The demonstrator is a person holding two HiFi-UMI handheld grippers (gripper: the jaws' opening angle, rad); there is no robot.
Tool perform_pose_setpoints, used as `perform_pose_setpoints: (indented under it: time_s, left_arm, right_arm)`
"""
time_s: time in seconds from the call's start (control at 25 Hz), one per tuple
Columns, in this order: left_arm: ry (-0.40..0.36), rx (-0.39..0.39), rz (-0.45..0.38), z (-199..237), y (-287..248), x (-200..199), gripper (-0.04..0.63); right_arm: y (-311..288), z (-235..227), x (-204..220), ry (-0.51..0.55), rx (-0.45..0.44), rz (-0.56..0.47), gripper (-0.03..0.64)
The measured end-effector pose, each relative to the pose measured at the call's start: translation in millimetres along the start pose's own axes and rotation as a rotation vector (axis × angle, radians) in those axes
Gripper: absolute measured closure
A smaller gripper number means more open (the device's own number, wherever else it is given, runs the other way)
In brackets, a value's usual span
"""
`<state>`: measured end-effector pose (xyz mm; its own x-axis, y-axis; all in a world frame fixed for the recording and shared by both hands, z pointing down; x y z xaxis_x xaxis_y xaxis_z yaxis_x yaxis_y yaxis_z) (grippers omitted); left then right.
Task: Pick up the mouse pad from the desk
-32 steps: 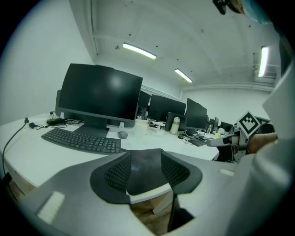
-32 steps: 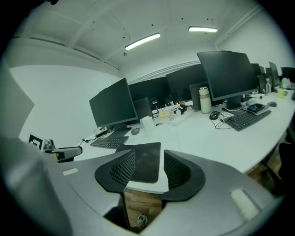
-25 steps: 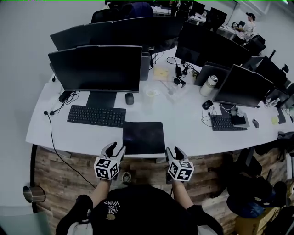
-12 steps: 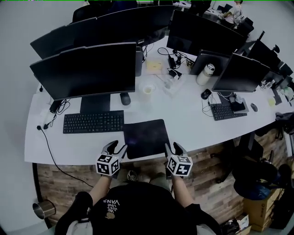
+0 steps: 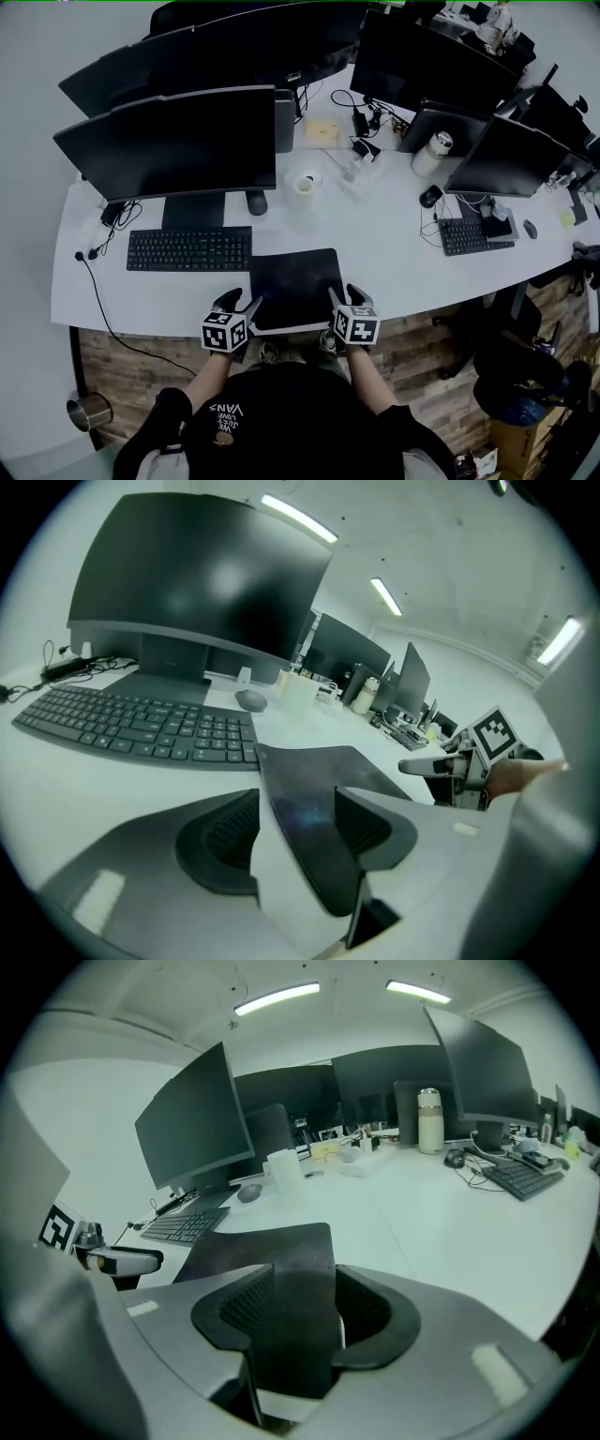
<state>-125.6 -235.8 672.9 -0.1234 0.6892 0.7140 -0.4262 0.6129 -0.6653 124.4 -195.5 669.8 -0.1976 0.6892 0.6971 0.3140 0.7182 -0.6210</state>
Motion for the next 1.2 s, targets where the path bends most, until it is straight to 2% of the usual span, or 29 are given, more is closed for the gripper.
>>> perform_pose_setpoints:
  time_s: [0.24,0.6,0.84,1.2]
  left_arm:
    - [0.043,-0.065,0.019,3,-4,8,0.367]
    - [0.045,-0.094,0.041,-5,-12,17,0.367]
    - [0.048,-0.106,0.050,-4,-13,22,0.367]
    - [0.033,-0.102,0.054,-10,-18,23,0.367]
  right_arm:
    - [-21,-11,-2,0.030,-0.027,0.075,0.402]
    - [-45,-19,12,0.067,-0.046,0.177,0.396]
    - [-43,-11,9,0.143,-0.016,0.202,0.406]
    - [-46,-9,10,0.152,-0.031,0.214,0.434]
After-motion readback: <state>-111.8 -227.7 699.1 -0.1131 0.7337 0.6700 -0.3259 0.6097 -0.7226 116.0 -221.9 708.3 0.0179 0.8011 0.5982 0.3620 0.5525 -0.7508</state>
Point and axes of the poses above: the fingertips, and each gripper's own axes: y backward along the fingers, z to its left, x out of its underside, the point moved 2 cm from there along y, backward along the fingers, and after that the axes turned 12 degrees about -x, right-handed, at the moved point
